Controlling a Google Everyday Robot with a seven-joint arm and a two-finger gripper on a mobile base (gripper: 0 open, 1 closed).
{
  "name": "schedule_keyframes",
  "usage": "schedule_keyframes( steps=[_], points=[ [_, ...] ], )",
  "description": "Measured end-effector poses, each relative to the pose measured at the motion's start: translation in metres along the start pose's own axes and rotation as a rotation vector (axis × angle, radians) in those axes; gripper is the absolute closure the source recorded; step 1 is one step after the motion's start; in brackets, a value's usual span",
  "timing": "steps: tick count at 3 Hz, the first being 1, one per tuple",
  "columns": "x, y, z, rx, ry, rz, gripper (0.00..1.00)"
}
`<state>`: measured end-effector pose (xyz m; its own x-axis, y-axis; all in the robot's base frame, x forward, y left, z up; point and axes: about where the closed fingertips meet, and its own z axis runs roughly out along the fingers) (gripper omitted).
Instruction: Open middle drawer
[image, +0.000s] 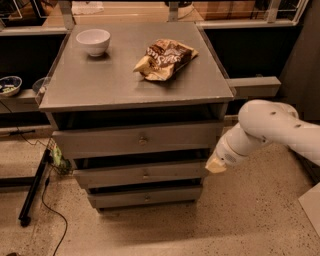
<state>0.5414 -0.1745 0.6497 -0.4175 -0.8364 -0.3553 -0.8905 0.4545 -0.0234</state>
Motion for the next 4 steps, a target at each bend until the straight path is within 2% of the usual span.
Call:
schedule_keyframes(
  steps=[1,2,3,4],
  points=[
    [0.013,-0.003,0.025,-0.02,-0.005,0.03,1.0],
    [0.015,-0.014,0.051,-0.018,0.014,0.041,1.0],
    [0.011,-0.026,0.076,-0.038,0.024,0.046,1.0],
    [0.002,-0.032,0.093,-0.086,0.008,0.04,0.83]
  ],
)
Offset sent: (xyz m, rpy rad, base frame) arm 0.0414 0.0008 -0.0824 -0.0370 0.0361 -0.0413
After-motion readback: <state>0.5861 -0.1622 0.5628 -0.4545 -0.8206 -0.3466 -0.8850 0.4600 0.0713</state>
